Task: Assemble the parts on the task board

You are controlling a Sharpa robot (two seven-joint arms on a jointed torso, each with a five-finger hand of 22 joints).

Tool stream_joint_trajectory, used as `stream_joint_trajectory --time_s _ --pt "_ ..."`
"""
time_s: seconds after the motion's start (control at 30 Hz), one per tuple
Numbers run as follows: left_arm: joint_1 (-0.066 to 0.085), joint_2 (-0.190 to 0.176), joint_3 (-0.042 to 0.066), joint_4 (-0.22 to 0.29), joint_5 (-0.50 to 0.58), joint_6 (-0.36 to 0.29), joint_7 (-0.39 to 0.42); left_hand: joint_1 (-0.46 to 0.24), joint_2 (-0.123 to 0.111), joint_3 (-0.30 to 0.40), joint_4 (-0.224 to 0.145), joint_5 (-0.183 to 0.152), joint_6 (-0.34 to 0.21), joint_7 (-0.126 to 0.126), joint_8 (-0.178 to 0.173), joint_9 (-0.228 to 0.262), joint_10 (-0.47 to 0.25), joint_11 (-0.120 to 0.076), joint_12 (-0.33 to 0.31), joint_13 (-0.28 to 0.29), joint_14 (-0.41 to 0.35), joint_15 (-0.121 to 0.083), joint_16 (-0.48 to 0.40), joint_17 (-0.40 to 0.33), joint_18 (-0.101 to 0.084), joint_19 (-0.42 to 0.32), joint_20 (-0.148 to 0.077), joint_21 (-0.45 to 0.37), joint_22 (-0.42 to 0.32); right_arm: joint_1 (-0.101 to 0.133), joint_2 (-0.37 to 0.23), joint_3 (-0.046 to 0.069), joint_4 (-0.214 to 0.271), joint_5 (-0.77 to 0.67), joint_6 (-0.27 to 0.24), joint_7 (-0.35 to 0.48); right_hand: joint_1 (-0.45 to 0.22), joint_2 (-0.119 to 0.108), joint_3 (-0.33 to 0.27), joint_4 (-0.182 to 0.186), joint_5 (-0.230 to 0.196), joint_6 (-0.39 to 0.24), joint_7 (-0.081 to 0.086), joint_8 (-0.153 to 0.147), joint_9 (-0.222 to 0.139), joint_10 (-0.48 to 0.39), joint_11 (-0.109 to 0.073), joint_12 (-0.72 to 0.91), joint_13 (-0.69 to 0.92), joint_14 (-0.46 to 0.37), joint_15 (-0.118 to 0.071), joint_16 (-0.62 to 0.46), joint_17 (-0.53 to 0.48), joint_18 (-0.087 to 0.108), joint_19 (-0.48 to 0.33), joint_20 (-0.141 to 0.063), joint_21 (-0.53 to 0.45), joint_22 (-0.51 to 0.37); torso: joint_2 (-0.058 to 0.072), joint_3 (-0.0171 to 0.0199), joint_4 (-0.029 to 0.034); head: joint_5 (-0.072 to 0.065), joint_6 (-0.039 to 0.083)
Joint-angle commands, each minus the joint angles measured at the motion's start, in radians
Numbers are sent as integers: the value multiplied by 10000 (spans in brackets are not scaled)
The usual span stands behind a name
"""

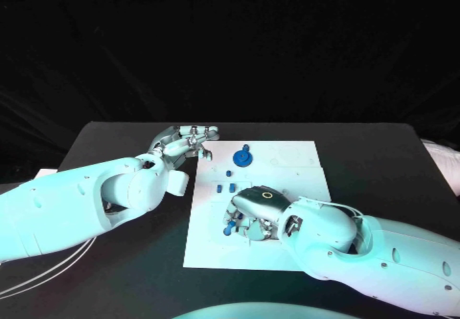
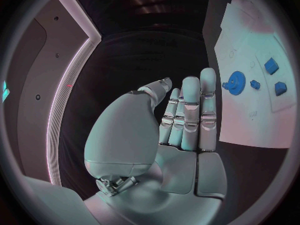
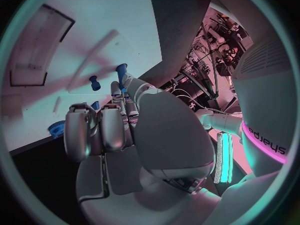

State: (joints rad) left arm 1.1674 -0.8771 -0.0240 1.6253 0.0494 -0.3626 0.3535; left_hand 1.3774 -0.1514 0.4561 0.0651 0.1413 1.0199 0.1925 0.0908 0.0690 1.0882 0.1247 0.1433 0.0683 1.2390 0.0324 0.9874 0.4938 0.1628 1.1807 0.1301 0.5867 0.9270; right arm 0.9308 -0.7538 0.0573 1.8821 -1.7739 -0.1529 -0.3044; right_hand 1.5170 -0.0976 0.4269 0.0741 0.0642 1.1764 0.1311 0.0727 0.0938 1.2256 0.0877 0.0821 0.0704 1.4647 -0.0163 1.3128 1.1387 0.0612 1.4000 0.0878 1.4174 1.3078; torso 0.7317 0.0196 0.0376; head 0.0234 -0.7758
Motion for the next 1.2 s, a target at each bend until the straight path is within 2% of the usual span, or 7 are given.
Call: stream_joint_trajectory --time_s 0.03,0.4,0.53,0.77,1.03,1.13,1.2 --pt "0 8 6 21 37 173 52 -7 40 -71 -13 -43 -49 30 45 -12 -86 -15 54 -13 -72 -5 -23 -14 194 -26 6 -41 -14 -20 44 -43 -44 -438 538 -213 9 94 212 -140 34 8 33 7 18 262 -213 42 16 325 36 22 3 -11 14 66 0 336 -1 -3 6 -2 -3" --pt "0 0 6 27 37 163 41 -7 40 -71 -13 -43 -49 30 45 -12 -86 -15 54 -13 -72 -5 -23 -14 194 -26 6 -41 -14 -34 207 -141 -114 -307 648 -66 -840 -314 -91 105 481 -385 92 -118 -63 -127 -94 -201 -52 298 144 -32 -96 9 -63 158 -69 256 -3 -1 6 8 -29" --pt "0 -5 6 28 37 161 38 -7 40 -71 -13 -43 -49 30 45 -12 -86 -15 54 -13 -72 -5 -23 -14 194 -26 6 -41 -14 -39 209 -153 -129 -210 457 -28 -1253 -604 -460 296 502 -1004 188 -125 -212 -1008 63 -212 -99 264 288 -100 -210 45 -174 270 -186 105 -9 -7 5 3 -29" --pt "1 -6 6 27 37 165 30 -7 40 -71 -13 -43 -49 30 45 -12 -86 -15 54 -13 -72 -5 -23 -14 194 -26 6 -41 -14 -42 131 -160 -138 -220 5 -54 -1287 -602 -1128 290 840 -1562 92 -111 -265 -2075 246 -145 -70 200 422 -238 -438 121 -380 415 -422 -196 -7 4 1 -6 -18" --pt "0 -11 5 14 37 174 11 -12 46 -90 -20 -43 -55 28 48 -12 -103 -16 69 -13 -76 -3 -18 -25 195 -24 8 -53 -23 -111 -182 -151 64 -127 -1360 146 -1207 -577 -2241 476 794 -2106 -6 -104 -270 -2723 383 -80 -60 51 540 -598 -982 248 -731 520 -825 -717 -12 5 -9 -38 18" --pt "-2 -11 5 6 37 189 2 -13 45 -94 -23 -42 -57 29 48 -13 -114 -14 68 -14 -78 -3 -18 -27 195 -23 9 -56 -25 -131 -508 -64 304 80 -1970 319 -968 -499 -2750 631 788 -2182 33 -100 -255 -2826 393 60 -48 27 538 -724 -1142 275 -799 537 -947 -859 -20 10 -13 -82 50" --pt "-5 -11 5 1 37 195 -1 -13 45 -94 -23 -42 -57 29 48 -13 -114 -14 68 -14 -78 -3 -18 -27 195 -23 9 -56 -25 -134 -808 56 487 408 -2184 364 -858 -419 -2867 685 822 -2128 78 -80 -240 -2685 351 202 -29 35 509 -743 -1162 276 -784 524 -956 -864 -23 6 -15 -116 87"
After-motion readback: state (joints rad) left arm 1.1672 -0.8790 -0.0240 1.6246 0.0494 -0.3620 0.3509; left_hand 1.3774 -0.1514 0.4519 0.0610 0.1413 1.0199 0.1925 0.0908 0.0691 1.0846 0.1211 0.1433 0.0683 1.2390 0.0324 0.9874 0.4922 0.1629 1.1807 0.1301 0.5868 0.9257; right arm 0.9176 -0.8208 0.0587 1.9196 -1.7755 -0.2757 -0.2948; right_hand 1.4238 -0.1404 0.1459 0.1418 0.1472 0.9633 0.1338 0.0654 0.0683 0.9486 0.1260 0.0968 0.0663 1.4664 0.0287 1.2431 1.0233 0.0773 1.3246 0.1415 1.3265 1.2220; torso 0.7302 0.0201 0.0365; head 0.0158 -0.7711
